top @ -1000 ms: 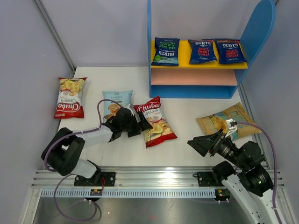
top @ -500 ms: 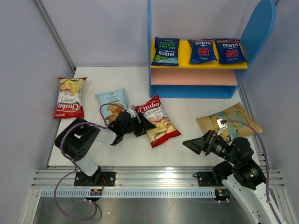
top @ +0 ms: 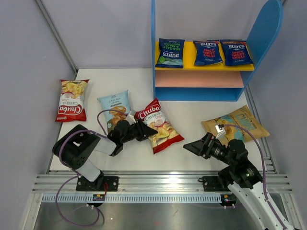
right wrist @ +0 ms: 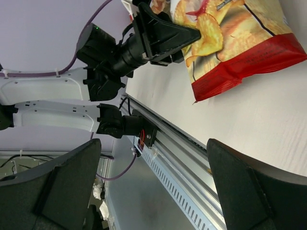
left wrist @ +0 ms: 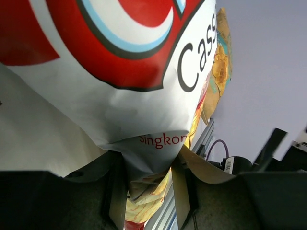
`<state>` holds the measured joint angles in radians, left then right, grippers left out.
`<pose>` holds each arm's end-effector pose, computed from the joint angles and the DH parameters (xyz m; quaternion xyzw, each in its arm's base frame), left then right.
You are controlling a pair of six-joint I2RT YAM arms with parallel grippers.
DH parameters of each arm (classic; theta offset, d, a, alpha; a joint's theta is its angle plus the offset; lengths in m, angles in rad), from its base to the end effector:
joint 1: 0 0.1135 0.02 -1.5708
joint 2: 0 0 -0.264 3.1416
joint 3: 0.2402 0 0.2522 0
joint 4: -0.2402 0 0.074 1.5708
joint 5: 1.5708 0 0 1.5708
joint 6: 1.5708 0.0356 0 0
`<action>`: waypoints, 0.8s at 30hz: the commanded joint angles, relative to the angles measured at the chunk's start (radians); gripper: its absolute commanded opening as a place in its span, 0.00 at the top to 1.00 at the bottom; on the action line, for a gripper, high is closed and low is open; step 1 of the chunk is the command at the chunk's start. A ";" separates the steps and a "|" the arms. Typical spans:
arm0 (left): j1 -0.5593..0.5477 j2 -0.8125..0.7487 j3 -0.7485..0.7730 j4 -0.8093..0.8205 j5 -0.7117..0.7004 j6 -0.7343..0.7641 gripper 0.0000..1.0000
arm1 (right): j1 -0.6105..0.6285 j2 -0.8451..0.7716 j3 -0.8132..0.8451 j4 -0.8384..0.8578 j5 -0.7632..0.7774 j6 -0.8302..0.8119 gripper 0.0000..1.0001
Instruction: Place and organize the chips bags onto the shelf
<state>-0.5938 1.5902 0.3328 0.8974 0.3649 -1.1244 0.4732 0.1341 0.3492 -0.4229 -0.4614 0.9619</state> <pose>0.2068 -0.1549 0.1251 -0.1124 0.8074 -0.5212 0.2525 0.0715 0.0544 0.2379 0.0431 0.7684 0.5370 0.3453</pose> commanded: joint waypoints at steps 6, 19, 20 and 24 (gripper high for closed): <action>-0.032 -0.061 -0.034 0.219 -0.021 -0.031 0.86 | -0.001 0.022 -0.137 0.163 0.018 0.106 0.01; -0.112 -0.156 -0.075 0.348 -0.106 -0.149 0.92 | -0.001 0.122 -0.348 0.619 0.021 0.212 0.01; -0.133 -0.168 -0.075 0.347 -0.113 -0.156 0.91 | -0.001 0.130 -0.348 0.639 0.023 0.210 0.01; -0.184 -0.255 -0.060 0.330 -0.167 -0.179 0.91 | -0.001 0.159 -0.348 0.709 0.049 0.210 0.01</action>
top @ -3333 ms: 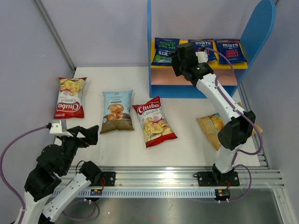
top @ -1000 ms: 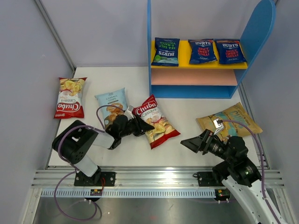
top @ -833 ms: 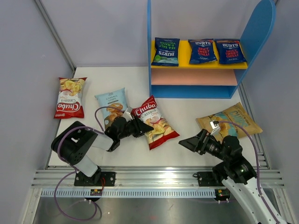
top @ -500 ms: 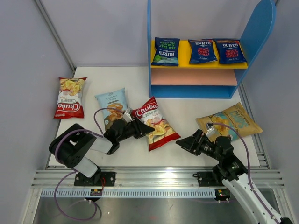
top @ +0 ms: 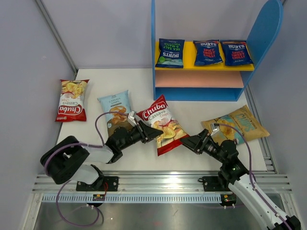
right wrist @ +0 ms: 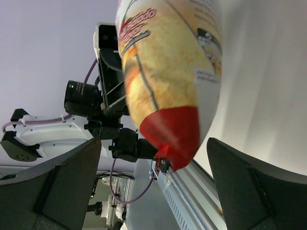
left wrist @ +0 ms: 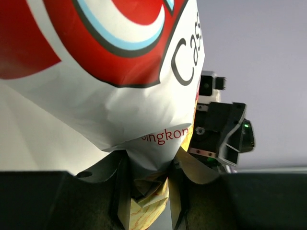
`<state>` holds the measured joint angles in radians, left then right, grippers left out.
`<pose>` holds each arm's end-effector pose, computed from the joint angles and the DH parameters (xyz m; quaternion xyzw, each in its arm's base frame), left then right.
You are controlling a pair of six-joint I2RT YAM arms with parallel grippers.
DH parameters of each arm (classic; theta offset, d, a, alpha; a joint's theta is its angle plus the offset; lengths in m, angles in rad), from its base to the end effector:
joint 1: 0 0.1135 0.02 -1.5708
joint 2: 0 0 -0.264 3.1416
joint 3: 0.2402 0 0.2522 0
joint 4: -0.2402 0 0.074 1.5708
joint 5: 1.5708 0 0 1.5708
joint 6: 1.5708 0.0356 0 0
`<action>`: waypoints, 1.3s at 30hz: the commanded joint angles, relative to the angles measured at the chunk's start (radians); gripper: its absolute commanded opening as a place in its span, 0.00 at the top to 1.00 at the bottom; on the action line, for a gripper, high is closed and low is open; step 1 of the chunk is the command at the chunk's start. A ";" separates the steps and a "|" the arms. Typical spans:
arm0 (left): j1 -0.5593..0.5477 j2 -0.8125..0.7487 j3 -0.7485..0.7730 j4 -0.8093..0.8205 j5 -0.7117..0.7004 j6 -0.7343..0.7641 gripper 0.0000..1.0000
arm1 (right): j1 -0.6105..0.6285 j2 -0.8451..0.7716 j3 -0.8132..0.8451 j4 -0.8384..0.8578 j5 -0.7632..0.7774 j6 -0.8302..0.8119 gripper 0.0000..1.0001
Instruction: Place and organize the chips bags onto the shelf
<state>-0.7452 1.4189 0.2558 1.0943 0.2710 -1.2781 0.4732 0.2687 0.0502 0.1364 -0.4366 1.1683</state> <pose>0.1701 -0.1700 0.1659 -0.1018 0.7230 -0.6255 0.2749 0.1031 0.0697 0.1803 0.1066 0.7251 0.5925 0.3343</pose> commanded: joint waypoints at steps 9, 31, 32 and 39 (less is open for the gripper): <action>-0.164 -0.247 0.120 -0.161 -0.197 0.011 0.90 | 0.004 0.135 -0.046 0.345 -0.013 -0.016 0.01; -0.279 -0.271 0.154 -0.239 -0.295 0.074 0.31 | 0.015 0.109 -0.006 0.356 0.107 -0.061 0.63; -0.279 -0.296 0.161 -0.299 -0.314 0.085 0.23 | 0.016 0.106 -0.001 0.339 0.119 -0.077 0.64; -0.278 -0.587 0.139 -0.830 -0.576 0.157 0.01 | 0.004 0.252 0.062 0.400 0.187 -0.145 0.64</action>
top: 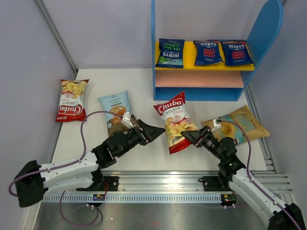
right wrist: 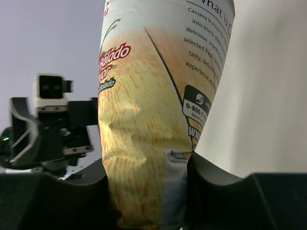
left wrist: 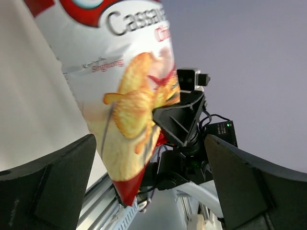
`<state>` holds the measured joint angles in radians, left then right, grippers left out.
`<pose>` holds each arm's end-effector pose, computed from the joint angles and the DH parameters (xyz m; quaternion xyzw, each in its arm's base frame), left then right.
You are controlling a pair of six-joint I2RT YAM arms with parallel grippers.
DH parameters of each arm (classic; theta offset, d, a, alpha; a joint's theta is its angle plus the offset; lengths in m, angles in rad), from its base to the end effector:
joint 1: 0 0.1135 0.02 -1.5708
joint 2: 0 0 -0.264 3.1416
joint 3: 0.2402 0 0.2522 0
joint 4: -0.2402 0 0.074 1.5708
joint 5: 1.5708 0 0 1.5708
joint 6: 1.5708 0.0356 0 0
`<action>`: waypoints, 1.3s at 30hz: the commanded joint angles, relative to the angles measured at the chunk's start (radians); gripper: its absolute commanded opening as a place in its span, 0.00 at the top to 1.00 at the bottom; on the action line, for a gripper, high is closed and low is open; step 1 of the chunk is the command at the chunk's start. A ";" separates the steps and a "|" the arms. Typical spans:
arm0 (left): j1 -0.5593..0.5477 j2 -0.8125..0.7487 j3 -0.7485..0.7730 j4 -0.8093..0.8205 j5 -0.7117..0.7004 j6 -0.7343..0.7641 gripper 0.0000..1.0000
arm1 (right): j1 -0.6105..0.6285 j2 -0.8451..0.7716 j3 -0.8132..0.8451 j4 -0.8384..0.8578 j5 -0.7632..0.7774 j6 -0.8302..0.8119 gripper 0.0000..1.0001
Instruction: Place and organize the chips bags onto the shelf
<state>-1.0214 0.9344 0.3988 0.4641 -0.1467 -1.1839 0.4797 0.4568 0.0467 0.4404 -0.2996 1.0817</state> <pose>0.1158 -0.1792 0.2446 -0.1090 0.7235 -0.5822 0.3545 0.1190 0.0737 0.1906 0.1018 0.6893 0.5733 0.4311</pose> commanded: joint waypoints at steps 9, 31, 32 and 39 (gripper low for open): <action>0.001 -0.475 0.038 -0.692 -0.301 0.177 0.01 | -0.105 0.393 0.209 0.334 -0.053 -0.040 0.64; 0.000 -0.572 0.488 -1.222 -0.202 0.510 0.01 | -0.688 0.769 0.380 0.621 -0.421 0.178 0.59; 0.000 -0.577 0.498 -1.249 -0.206 0.532 0.01 | -0.722 0.789 0.395 0.648 -0.433 0.179 0.59; 0.000 -0.606 0.615 -1.401 -0.355 0.670 0.01 | -0.851 1.020 0.537 0.635 -0.532 0.182 0.54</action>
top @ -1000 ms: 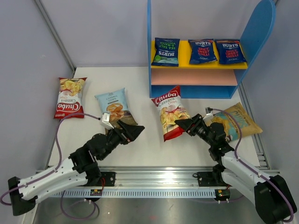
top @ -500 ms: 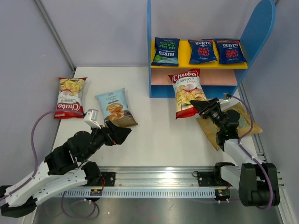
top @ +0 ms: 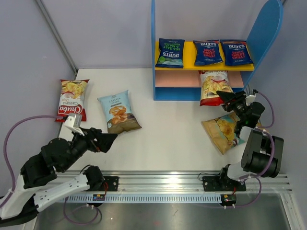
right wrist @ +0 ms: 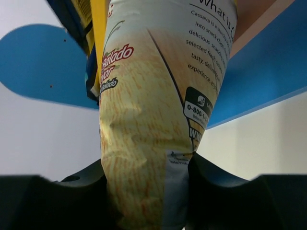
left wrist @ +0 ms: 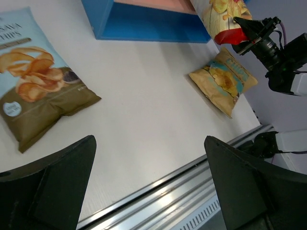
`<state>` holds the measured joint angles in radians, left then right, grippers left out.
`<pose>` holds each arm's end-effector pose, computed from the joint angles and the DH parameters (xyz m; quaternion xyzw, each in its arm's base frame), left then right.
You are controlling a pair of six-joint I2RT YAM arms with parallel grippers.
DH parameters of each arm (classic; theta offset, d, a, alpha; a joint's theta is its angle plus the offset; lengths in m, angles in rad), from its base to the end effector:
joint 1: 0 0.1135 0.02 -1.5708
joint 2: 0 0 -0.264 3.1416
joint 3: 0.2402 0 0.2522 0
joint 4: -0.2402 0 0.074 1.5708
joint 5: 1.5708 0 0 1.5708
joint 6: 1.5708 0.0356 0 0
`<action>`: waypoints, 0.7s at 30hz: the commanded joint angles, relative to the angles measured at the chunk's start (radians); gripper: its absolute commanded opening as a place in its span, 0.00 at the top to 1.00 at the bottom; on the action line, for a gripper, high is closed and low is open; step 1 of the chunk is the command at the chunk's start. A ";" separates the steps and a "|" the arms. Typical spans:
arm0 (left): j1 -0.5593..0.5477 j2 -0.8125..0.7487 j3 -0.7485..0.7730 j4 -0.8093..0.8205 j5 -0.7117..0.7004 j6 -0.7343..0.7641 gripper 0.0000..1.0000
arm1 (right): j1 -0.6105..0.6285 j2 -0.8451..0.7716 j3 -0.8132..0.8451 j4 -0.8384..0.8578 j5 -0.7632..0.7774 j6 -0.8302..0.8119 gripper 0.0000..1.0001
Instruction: Place and organize the chips bags onto the shelf
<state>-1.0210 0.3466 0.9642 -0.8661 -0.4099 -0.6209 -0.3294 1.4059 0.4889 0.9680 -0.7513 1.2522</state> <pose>0.0330 -0.0267 0.3677 0.0311 0.7822 -0.3305 0.5273 0.2663 -0.0654 0.2211 0.2685 0.6397 0.5265 0.4913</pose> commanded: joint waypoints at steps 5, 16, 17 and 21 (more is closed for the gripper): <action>-0.001 -0.078 0.022 -0.091 -0.176 0.199 0.01 | -0.092 0.221 0.203 0.087 -0.109 0.038 0.50; -0.001 -0.287 -0.062 -0.004 -0.176 0.254 0.01 | -0.099 0.366 0.364 -0.118 0.003 0.079 0.32; -0.001 -0.293 -0.064 -0.002 -0.184 0.250 0.01 | -0.099 0.360 0.387 -0.152 0.007 0.066 0.30; 0.002 -0.299 -0.056 -0.025 -0.272 0.196 0.01 | -0.099 0.332 0.416 -0.285 0.044 0.058 0.29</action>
<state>-1.0210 0.0540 0.9066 -0.9218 -0.5854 -0.3973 -0.4259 1.7760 0.8577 0.7902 -0.7582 1.3167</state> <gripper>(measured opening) 0.988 0.706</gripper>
